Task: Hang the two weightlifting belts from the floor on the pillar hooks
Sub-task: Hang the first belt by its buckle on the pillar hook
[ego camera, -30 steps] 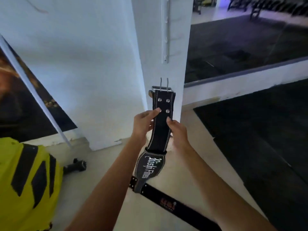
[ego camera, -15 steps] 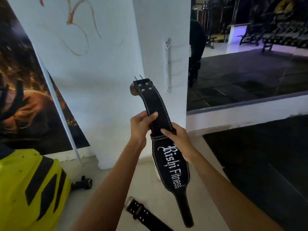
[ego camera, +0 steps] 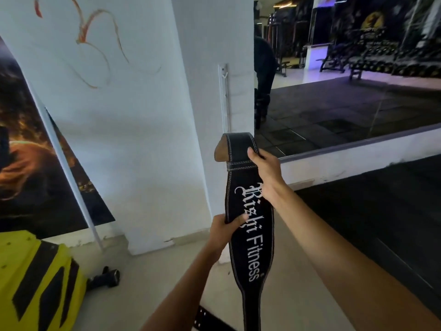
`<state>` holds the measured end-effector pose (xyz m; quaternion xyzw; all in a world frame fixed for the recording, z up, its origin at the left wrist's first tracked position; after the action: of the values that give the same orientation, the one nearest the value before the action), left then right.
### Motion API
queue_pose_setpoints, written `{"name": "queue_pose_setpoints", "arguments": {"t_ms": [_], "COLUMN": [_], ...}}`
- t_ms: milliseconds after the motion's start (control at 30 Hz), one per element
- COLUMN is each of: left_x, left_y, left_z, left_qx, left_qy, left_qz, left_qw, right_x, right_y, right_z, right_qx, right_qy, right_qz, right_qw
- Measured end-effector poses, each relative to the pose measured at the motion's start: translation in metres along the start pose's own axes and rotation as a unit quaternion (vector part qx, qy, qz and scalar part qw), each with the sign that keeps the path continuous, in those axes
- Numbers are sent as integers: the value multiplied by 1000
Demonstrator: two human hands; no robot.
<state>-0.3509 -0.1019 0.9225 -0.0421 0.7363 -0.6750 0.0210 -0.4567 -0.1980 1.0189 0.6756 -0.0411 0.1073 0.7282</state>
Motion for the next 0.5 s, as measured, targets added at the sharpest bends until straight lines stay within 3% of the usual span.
{"name": "queue_pose_setpoints", "arguments": {"t_ms": [233, 333, 500], "left_x": [-9, -15, -17], "left_y": [-91, -103, -95], "left_z": [24, 30, 33], "left_qx": [168, 174, 138], "left_qy": [-80, -77, -97], "left_qz": [-85, -85, -96], "left_qw": [979, 978, 981], "right_x": [10, -5, -30], "right_y": [16, 0, -60], "right_z": [-13, -32, -60], "right_qx": [-49, -58, 22], "right_qy": [73, 53, 76], "right_qz": [-36, -28, -48], "right_qw": [995, 997, 996]}}
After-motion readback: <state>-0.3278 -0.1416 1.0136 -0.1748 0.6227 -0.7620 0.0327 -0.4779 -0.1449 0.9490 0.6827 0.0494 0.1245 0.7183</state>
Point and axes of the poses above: each hand's wrist, its own z-axis towards the middle knuckle, its own x-axis out of the palm, y = z × x, the point moved 4 cm from there along z, towards the middle knuckle, and after that the axes turned 3 degrees about y, right-handed, at the moved point
